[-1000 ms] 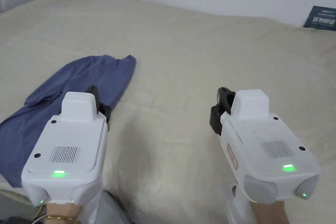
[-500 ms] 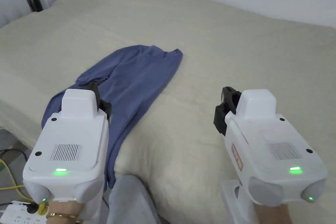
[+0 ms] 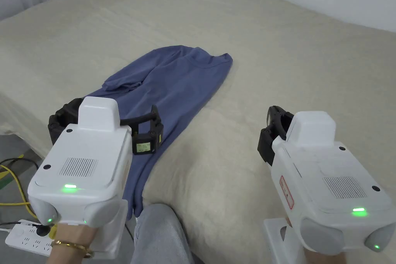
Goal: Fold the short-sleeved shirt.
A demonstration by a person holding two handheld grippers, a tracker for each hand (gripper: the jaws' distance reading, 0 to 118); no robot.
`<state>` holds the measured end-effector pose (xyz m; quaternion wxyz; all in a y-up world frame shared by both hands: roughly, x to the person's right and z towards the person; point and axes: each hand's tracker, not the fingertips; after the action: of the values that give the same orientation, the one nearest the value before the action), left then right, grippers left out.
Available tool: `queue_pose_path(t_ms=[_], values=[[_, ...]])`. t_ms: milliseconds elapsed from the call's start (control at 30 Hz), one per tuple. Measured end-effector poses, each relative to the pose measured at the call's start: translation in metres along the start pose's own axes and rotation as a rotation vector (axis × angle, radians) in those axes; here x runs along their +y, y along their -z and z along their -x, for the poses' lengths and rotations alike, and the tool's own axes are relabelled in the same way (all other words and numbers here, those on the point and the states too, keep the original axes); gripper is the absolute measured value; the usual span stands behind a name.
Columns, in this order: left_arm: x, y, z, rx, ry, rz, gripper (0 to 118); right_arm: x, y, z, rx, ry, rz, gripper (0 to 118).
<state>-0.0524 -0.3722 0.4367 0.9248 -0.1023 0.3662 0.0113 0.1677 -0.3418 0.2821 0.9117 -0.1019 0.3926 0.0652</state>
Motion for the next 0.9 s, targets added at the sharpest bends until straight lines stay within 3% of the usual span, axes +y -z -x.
queue_pose_path(t_ms=[233, 533, 667, 900], values=[[0.025, 0.063, -0.002, -0.036, -0.017, 0.029, 118, 0.002, 0.019, -0.004, -0.004, 0.001, 0.017, 0], [0.063, 0.217, -0.038, -0.193, 0.051, 0.181, 118, 0.004, 0.048, -0.017, -0.022, 0.005, 0.057, 0], [0.066, 0.303, -0.057, -0.309, 0.068, 0.432, 118, 0.0, 0.064, -0.028, -0.029, 0.026, 0.101, 0], [0.025, 0.411, -0.096, -0.204, 0.232, 0.786, 114, -0.015, 0.089, -0.051, -0.029, 0.063, 0.16, 0]])
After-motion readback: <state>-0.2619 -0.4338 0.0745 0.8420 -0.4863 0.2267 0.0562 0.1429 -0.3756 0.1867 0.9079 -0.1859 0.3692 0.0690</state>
